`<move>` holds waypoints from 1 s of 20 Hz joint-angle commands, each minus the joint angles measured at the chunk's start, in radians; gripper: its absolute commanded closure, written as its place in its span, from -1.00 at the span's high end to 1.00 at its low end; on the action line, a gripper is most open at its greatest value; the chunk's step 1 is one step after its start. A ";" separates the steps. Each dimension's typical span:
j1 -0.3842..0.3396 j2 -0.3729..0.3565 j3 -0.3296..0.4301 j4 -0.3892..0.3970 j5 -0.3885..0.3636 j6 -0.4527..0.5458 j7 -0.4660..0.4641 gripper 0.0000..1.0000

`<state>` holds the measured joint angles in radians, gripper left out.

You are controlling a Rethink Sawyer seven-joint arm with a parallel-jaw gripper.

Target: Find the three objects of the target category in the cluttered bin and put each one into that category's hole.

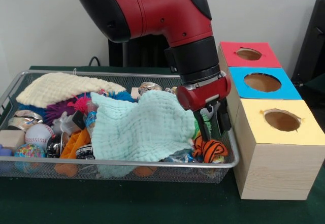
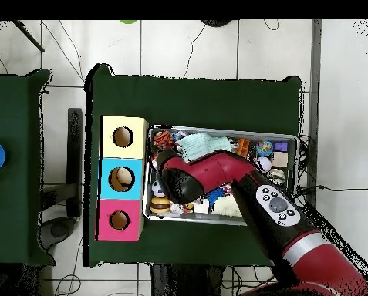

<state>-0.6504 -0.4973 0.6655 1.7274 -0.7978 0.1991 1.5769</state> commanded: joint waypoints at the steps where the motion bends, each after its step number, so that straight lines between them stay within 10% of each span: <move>1: -0.037 0.034 0.002 -0.116 0.011 0.047 0.004 1.00; 20: -0.053 0.043 0.006 -0.090 -0.005 0.034 -0.004 1.00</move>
<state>-0.6787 -0.4895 0.6653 1.6846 -0.7945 0.1991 1.5769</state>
